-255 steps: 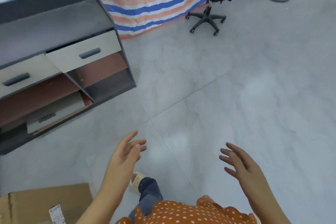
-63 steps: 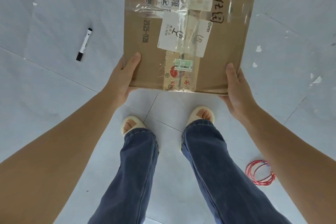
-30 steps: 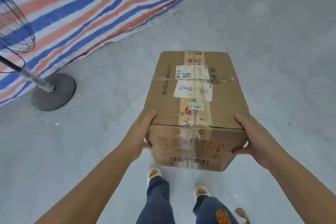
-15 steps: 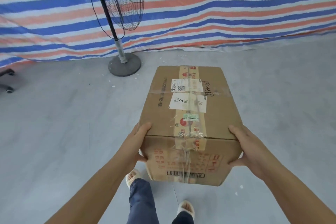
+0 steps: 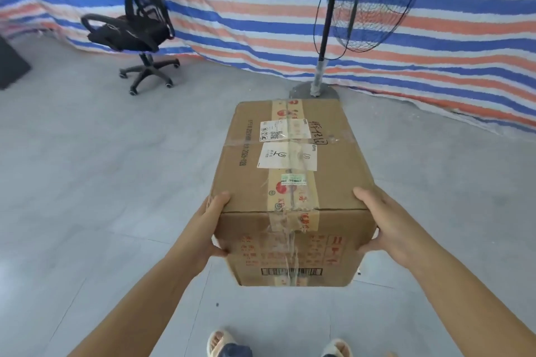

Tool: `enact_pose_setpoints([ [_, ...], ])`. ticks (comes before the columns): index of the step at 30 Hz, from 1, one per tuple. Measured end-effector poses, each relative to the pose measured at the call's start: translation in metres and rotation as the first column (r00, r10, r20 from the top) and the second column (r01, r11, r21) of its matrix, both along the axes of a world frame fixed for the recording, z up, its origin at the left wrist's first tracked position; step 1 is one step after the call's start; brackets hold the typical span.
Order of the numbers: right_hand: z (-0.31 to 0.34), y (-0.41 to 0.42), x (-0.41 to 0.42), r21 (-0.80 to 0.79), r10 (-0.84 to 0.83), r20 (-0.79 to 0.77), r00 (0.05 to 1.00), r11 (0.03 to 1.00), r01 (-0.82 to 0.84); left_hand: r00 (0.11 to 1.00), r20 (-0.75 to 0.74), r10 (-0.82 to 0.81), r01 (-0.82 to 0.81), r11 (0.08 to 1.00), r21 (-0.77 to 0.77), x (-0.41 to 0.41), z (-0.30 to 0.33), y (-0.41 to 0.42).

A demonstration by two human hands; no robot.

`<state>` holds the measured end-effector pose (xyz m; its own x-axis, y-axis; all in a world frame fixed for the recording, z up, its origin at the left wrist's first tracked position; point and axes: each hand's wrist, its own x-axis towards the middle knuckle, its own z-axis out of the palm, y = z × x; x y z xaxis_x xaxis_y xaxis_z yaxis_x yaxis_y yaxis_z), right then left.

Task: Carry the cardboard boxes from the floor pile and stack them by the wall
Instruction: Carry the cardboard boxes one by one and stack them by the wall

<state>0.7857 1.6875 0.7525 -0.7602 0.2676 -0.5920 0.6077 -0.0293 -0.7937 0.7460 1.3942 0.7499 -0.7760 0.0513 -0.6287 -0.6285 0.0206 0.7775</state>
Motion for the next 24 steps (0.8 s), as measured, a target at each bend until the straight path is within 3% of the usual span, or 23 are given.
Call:
enact_pose_setpoints([
  [11, -0.012, -0.222, -0.109, -0.020, 0.307, 0.023, 0.952, 0.952, -0.306, 0.934, -0.004, 0.357, -0.357, 0.934, -0.019, -0.018, 0.005, -0.218],
  [24, -0.029, -0.316, -0.264, 0.012, 0.532, 0.105, 0.840, 0.844, -0.536, 0.828, 0.064, 0.557, -0.558, 0.830, 0.011, -0.099, -0.027, -0.289],
])
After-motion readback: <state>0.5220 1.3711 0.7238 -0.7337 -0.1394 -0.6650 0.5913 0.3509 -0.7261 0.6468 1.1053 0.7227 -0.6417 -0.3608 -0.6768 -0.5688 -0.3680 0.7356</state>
